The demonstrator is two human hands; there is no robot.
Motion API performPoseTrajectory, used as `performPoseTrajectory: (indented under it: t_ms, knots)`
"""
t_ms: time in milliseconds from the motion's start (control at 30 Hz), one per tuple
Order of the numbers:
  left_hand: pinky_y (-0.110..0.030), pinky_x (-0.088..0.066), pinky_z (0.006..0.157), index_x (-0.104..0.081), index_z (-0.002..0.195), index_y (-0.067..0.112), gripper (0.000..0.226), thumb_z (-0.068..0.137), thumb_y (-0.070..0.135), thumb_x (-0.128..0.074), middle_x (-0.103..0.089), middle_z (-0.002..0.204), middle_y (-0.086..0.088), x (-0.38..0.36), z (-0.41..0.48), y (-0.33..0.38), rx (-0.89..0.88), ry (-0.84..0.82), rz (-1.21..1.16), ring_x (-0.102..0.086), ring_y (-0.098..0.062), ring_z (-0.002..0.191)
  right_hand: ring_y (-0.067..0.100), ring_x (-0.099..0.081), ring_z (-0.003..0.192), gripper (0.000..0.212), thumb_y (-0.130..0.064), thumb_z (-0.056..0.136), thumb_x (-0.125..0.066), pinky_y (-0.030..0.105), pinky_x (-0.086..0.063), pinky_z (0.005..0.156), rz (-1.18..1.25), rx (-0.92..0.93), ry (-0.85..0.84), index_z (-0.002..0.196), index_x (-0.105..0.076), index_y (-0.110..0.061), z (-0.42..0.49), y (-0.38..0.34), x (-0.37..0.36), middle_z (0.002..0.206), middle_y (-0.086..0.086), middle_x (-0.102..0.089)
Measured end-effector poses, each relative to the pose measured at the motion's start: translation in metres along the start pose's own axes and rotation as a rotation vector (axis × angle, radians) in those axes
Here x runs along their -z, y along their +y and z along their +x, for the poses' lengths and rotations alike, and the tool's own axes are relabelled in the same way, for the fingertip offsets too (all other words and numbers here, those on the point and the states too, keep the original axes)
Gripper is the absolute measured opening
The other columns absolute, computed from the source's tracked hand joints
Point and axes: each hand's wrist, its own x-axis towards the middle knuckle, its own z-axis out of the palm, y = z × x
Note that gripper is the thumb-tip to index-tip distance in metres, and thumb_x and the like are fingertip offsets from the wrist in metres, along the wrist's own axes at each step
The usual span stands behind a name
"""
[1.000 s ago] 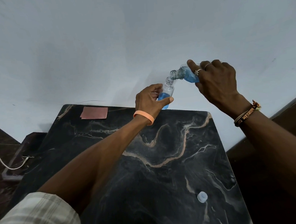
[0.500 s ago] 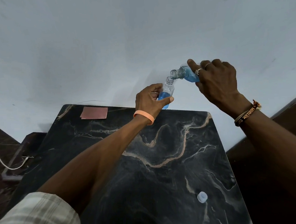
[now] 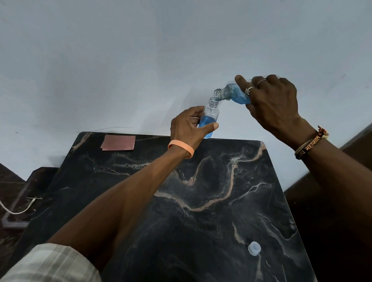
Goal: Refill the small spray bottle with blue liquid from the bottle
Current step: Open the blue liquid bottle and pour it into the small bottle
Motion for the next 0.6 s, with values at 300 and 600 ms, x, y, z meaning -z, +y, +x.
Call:
performPoseTrajectory:
  t_ms: [300,600]
  knots:
    - [-0.028,-0.051,0.089,-0.063,0.123,0.015,0.061,0.071,0.043,-0.080,-0.067,0.122,-0.004,0.0019,-0.0008,0.0007,-0.009,0.007,0.002,-0.066,-0.020,0.105,0.040,-0.058,0.091,0.057,-0.014,0.095,-0.055,0.041,-0.044,0.073,0.003,0.006,0.011,0.149,-0.040,-0.017,-0.0012,-0.0002,0.0019,0.115,0.019,-0.064]
    - [-0.033,-0.053,0.092,-0.063,0.122,0.014,0.060,0.072,0.041,-0.081,-0.067,0.121,-0.005,0.0028,-0.0022,0.0036,-0.017,0.007,-0.008,-0.066,-0.021,0.105,0.039,-0.058,0.093,0.055,-0.014,0.096,-0.049,0.042,-0.043,0.073,-0.002,-0.001,0.001,0.150,-0.039,-0.019,-0.0014,-0.0004,0.0041,0.117,0.018,-0.064]
